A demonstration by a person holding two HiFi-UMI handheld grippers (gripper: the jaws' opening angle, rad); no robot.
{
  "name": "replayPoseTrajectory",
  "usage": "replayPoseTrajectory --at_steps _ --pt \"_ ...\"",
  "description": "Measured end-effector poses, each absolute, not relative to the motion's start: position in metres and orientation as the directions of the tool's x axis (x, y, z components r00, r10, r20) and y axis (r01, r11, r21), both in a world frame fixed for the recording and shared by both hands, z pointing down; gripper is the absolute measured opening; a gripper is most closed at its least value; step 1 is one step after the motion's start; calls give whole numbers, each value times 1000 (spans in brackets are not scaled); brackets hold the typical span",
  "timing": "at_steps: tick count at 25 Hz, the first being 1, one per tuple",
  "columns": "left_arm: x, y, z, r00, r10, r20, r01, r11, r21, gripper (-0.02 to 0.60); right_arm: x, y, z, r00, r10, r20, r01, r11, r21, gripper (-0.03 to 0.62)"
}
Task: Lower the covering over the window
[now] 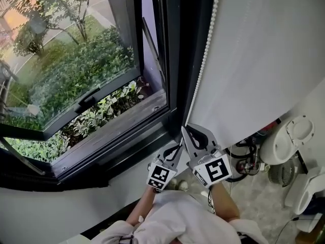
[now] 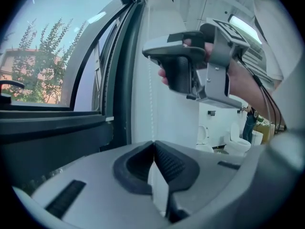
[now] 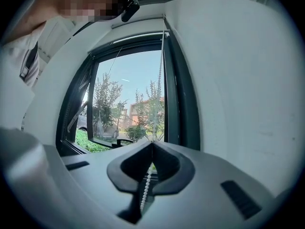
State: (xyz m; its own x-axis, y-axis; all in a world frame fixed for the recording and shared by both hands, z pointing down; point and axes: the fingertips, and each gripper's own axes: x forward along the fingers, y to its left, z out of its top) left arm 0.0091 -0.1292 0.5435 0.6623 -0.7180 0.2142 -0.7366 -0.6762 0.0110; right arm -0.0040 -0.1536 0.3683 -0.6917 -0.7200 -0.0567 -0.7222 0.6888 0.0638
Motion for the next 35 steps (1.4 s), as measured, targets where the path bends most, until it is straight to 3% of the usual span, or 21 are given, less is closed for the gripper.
replayPoseTrajectory --at_steps 11,14,17,35 --pt "-1 -122 577 631 -719 293 -760 -648 46 17 6 -151 425 -671 -741 28 -740 672 30 -6" --pt "-5 -122 556 635 -728 256 -762 -645 58 35 6 -149 441 -675 -736 61 -736 677 14 -6" --pt "-8 -123 532 653 -725 220 -750 -660 51 115 5 -146 453 -679 -730 79 -732 681 1 -6" --pt "-7 -129 345 724 -679 -124 -689 -722 -69 120 -3 -129 493 -691 -708 145 -719 693 -42 -6"
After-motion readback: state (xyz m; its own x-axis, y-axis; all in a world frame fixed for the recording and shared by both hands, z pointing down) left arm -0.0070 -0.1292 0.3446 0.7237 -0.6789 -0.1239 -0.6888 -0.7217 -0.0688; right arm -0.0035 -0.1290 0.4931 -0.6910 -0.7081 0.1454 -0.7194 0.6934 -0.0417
